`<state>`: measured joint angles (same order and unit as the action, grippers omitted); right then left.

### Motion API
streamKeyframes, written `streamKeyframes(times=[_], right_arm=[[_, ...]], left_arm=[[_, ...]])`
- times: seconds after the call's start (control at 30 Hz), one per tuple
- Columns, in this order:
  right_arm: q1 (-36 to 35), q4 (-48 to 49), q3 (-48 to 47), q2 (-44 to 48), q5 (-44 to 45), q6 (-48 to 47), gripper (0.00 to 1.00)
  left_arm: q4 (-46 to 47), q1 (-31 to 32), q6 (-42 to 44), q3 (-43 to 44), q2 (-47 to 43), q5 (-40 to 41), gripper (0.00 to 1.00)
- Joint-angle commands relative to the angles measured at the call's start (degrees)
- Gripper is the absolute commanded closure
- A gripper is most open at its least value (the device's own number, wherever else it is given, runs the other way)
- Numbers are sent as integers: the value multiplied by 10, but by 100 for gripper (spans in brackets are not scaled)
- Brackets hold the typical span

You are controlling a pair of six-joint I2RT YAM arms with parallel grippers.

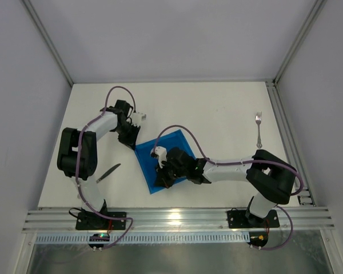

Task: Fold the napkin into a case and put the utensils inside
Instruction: Fold the square-folded napkin at the center of the board.

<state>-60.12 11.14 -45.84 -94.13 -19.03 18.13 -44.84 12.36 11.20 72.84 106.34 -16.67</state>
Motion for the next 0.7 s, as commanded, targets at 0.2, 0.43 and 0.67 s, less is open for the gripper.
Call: streamKeyframes(times=[0.2, 0.43, 0.67], right_arm=[[-15, 32, 6, -17, 16, -1, 96], [-19, 47, 7, -32, 20, 16, 96], [-19, 47, -4, -45, 34, 22, 96]], left_arm=[[14, -1, -5, -4, 0, 0, 92], [13, -1, -5, -3, -3, 0, 92], [-9, -1, 9, 16, -26, -6, 90]])
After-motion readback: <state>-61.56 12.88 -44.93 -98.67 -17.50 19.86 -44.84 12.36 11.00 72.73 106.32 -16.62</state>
